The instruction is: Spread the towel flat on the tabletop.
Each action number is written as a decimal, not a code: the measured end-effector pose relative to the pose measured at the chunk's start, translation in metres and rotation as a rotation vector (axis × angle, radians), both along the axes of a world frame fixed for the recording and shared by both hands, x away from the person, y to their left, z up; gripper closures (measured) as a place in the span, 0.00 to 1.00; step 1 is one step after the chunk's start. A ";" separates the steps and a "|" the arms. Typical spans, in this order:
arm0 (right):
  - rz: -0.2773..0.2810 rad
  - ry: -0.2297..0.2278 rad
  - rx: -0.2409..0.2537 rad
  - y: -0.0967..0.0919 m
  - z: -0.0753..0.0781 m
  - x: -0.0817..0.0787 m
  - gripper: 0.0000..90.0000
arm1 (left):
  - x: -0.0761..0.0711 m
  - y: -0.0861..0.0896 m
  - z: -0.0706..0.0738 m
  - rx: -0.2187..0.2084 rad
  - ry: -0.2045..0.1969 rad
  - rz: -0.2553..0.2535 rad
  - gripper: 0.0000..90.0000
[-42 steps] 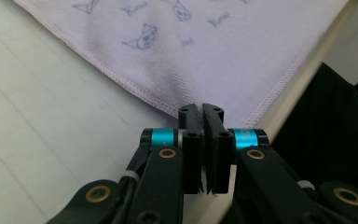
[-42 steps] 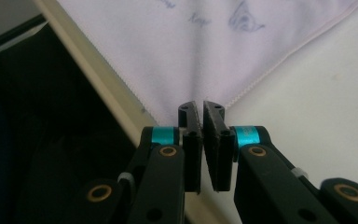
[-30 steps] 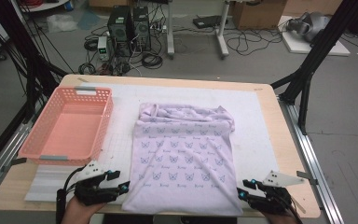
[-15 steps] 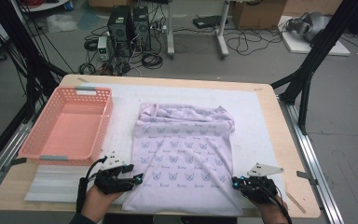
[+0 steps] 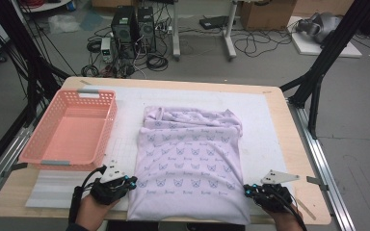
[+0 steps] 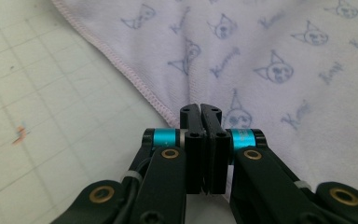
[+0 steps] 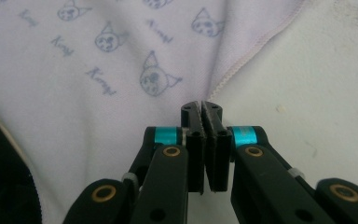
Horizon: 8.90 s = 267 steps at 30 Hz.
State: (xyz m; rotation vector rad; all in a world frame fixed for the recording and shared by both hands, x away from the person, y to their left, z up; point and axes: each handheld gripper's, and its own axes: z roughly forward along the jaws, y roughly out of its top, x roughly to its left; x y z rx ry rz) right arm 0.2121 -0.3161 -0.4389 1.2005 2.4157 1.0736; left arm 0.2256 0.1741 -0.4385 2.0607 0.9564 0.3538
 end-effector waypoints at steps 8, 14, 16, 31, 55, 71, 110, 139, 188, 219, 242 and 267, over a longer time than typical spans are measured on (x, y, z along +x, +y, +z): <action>0.088 0.046 0.002 -0.010 0.010 -0.024 0.99 | -0.020 0.010 0.004 -0.032 0.085 -0.102 0.98; 0.100 0.009 0.049 -0.014 0.021 -0.033 0.92 | -0.016 0.019 0.010 -0.172 0.028 -0.011 0.82; 0.068 0.008 0.070 -0.011 0.021 -0.026 0.76 | -0.011 0.018 0.008 -0.194 0.026 0.029 0.57; -0.050 -0.003 -0.011 0.019 -0.003 0.029 0.91 | 0.026 -0.017 -0.010 -0.005 -0.001 0.054 0.78; 0.057 -0.009 0.070 -0.009 0.033 -0.027 0.76 | -0.013 0.012 0.008 -0.119 0.091 -0.048 0.59; -0.111 -0.036 -0.042 0.019 -0.003 0.034 0.88 | 0.041 -0.025 -0.010 0.005 -0.001 0.090 0.73; -0.117 -0.045 -0.049 0.028 -0.004 0.054 0.75 | 0.069 -0.037 -0.008 -0.048 0.039 0.112 0.54; 0.027 -0.018 0.026 0.013 0.009 0.011 0.98 | 0.016 -0.016 0.003 -0.092 0.078 -0.028 0.95; -0.062 -0.030 0.002 0.010 -0.005 0.089 0.98 | 0.090 -0.023 -0.004 0.049 0.008 0.096 0.97; -0.202 -0.122 0.035 0.001 0.017 0.167 0.50 | 0.183 -0.019 0.008 -0.187 0.046 0.294 0.56; -0.158 -0.194 -0.108 0.023 0.003 0.230 0.96 | 0.230 -0.027 0.009 -0.085 -0.062 0.353 0.97; -0.327 -0.259 -0.004 0.004 0.026 0.229 0.58 | 0.220 -0.027 0.012 -0.097 0.050 0.244 0.51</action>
